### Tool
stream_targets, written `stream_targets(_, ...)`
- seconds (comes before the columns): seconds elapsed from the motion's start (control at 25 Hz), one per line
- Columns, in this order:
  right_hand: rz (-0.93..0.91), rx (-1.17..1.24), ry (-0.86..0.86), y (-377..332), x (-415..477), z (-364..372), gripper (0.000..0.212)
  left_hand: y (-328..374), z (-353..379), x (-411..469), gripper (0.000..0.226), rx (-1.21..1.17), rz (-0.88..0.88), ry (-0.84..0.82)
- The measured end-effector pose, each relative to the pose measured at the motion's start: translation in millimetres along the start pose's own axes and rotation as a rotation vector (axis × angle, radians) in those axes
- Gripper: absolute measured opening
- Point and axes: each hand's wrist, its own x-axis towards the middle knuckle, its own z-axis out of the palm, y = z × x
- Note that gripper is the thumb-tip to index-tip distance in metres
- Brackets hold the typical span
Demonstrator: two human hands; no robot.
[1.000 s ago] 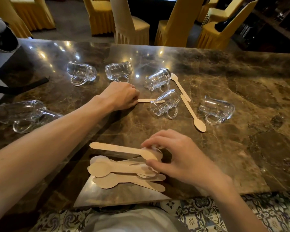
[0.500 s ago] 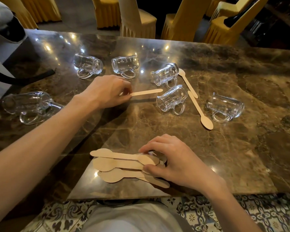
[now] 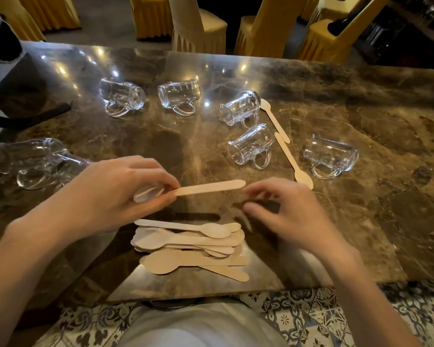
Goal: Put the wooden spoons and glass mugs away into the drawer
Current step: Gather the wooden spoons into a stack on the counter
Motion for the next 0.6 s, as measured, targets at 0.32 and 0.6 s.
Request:
stream_targets(0.32, 0.395, -0.418, 0.216, 37, 23, -4, 0.03, 10, 27, -15, 0.042, 0.036, -0.02, -0.073)
stream_targets(0.6, 0.379, -0.425, 0.322, 43, 21, 3, 0.028, 5, 39, -16, 0.028, 0.103, -0.056, -0.091)
